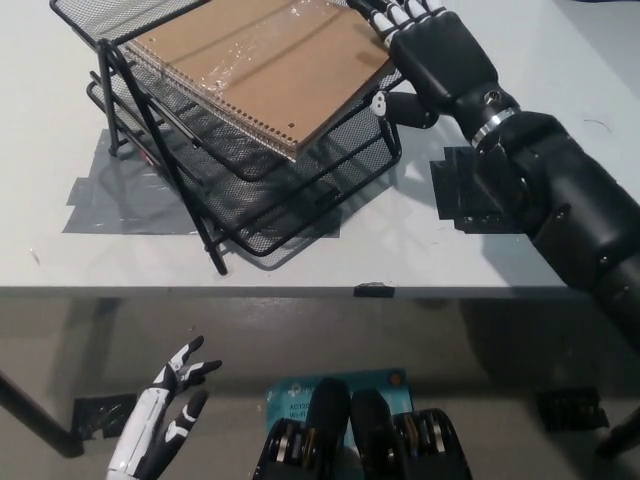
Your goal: A person hands a notebook to the robot and the robot grabs it with its right hand and places it in the file tray kept in the centre of the desk infront of it.
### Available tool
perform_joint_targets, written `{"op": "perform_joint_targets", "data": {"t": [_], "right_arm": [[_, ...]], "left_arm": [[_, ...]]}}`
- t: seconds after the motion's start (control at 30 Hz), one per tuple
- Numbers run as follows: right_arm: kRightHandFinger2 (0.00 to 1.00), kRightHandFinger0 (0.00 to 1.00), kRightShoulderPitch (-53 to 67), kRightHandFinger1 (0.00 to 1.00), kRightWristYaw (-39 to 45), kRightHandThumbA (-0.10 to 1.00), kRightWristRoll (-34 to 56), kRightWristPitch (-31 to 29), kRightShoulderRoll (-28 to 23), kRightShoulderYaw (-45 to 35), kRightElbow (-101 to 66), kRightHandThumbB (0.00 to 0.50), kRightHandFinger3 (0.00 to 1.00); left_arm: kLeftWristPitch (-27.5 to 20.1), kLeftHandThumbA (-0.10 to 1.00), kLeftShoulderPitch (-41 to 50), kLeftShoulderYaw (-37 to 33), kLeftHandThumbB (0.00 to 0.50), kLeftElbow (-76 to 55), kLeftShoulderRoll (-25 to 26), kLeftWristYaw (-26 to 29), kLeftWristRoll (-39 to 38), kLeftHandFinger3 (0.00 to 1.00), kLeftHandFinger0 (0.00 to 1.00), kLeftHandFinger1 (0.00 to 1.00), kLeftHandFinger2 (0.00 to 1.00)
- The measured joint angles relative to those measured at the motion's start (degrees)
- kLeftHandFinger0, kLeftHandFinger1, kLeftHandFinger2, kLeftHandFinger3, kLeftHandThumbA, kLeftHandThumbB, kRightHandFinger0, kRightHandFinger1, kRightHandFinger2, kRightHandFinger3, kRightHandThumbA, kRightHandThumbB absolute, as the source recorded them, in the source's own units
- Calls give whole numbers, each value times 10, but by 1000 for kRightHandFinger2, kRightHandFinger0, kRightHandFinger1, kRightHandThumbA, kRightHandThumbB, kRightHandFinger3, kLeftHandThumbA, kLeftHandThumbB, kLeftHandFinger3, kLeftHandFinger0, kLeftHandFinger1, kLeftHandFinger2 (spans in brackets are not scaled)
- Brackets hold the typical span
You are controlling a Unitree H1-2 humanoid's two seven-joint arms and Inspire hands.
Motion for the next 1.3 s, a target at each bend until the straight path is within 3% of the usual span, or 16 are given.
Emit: {"op": "perform_joint_targets", "data": {"t": [0.2, 0.3, 0.4, 0.57, 0.6, 0.73, 0.77, 0.83, 0.93, 1.0, 1.17, 1.23, 1.3], "right_arm": [[1000, 1000, 0, 1000, 78, 568, 34, 19, -19, 2, -34, 500, 1000], [1000, 1000, 0, 1000, 113, 619, 53, 30, -32, 2, -52, 500, 1000], [1000, 1000, 0, 1000, 154, 495, 76, 44, -49, 3, -74, 500, 1000], [1000, 1000, 0, 1000, 201, 557, 112, 64, -77, 5, -108, 500, 1000], [1000, 1000, -1, 1000, 224, 624, 131, 75, -96, 5, -126, 500, 1000], [1000, 1000, -1, 1000, 262, 593, 173, 93, -132, 5, -163, 500, 1000], [1000, 1000, 0, 1000, 267, 634, 181, 97, -139, 5, -170, 500, 1000], [1000, 1000, 2, 1000, 282, 835, 206, 106, -164, 4, -194, 500, 1000], [1000, 1000, 11, 1000, 291, 1000, 233, 115, -188, -1, -218, 500, 1000], [1000, 1000, 32, 1000, 293, 1000, 257, 121, -212, -10, -242, 500, 1000], [1000, 1000, 113, 1000, 289, 1000, 303, 137, -255, -60, -314, 500, 1000], [1000, 1000, 155, 1000, 284, 1000, 316, 140, -263, -82, -349, 466, 1000], [1000, 1000, 194, 1000, 280, 1000, 325, 140, -263, -100, -383, 457, 1000]], "left_arm": [[5, 940, -5, 0, 321, 0, 0, 0, -1, 946, 864, 853, 794], [7, 936, -7, 0, 324, 0, 0, 0, -1, 943, 848, 844, 793], [9, 917, -10, 0, 340, 0, 0, 0, -1, 936, 845, 838, 791], [11, 921, -15, 0, 329, 0, 0, 0, -2, 937, 847, 844, 801], [12, 933, -16, 0, 336, 0, 0, 0, -2, 938, 840, 847, 804], [15, 943, -17, 0, 359, 0, 0, 0, -3, 943, 870, 855, 818], [15, 942, -17, 0, 363, 0, 0, 0, -3, 947, 879, 860, 825], [16, 940, -17, 0, 352, 0, 0, 0, -3, 951, 873, 864, 832], [16, 948, -17, 0, 352, 0, 0, 0, -3, 971, 865, 866, 854], [17, 951, -17, 0, 374, 0, 0, 0, -3, 985, 869, 873, 867], [19, 951, -17, 1, 355, 1, 0, 0, -3, 1000, 899, 901, 905], [19, 952, -17, 1, 354, 1, 0, 0, -3, 1000, 883, 911, 930], [19, 935, -17, 1, 360, 1, 0, 0, -3, 1000, 937, 954, 975]]}}
